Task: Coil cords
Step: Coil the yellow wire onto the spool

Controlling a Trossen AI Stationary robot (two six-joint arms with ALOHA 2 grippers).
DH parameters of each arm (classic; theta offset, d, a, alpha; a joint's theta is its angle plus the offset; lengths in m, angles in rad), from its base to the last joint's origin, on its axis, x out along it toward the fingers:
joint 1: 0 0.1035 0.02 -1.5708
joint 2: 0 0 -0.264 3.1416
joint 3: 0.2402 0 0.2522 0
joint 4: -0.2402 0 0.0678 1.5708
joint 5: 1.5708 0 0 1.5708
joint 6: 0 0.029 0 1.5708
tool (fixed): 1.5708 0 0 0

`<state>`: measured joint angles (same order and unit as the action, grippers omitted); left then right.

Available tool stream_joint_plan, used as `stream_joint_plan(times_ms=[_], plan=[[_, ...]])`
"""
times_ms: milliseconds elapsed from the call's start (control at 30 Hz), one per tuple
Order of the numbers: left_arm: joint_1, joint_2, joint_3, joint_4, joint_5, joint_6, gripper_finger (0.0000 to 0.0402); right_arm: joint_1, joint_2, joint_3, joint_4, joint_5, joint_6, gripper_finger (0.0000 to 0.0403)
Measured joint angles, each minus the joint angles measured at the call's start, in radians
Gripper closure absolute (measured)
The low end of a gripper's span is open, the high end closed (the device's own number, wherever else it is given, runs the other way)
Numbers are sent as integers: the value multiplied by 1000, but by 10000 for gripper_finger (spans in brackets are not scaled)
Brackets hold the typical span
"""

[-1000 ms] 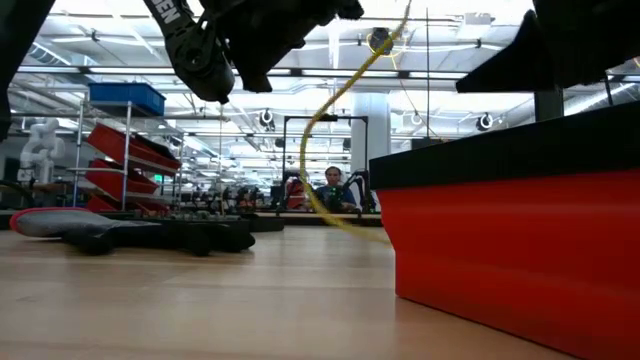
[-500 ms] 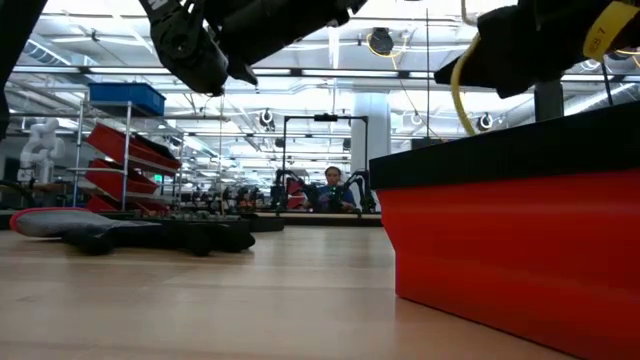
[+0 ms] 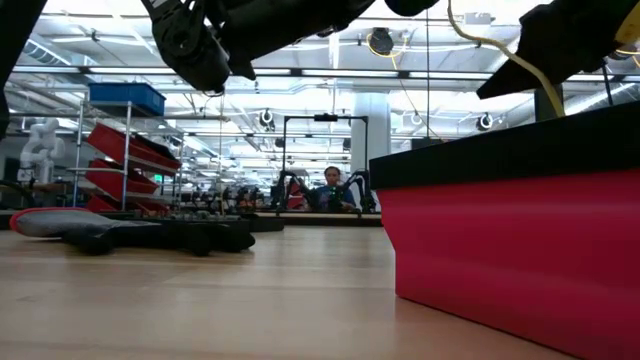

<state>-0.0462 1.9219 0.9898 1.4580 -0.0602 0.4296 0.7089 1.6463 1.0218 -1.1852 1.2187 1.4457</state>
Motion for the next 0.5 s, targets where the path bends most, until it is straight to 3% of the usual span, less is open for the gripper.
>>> stream_joint_plan(times_ms=[133, 500], plan=[[0, 0, 4, -1, -60, -11, 402, 4, -45, 0, -98, -54, 55, 339], [52, 0, 4, -1, -151, -4, 402, 13, -199, 0, -221, -47, 78, 339]])
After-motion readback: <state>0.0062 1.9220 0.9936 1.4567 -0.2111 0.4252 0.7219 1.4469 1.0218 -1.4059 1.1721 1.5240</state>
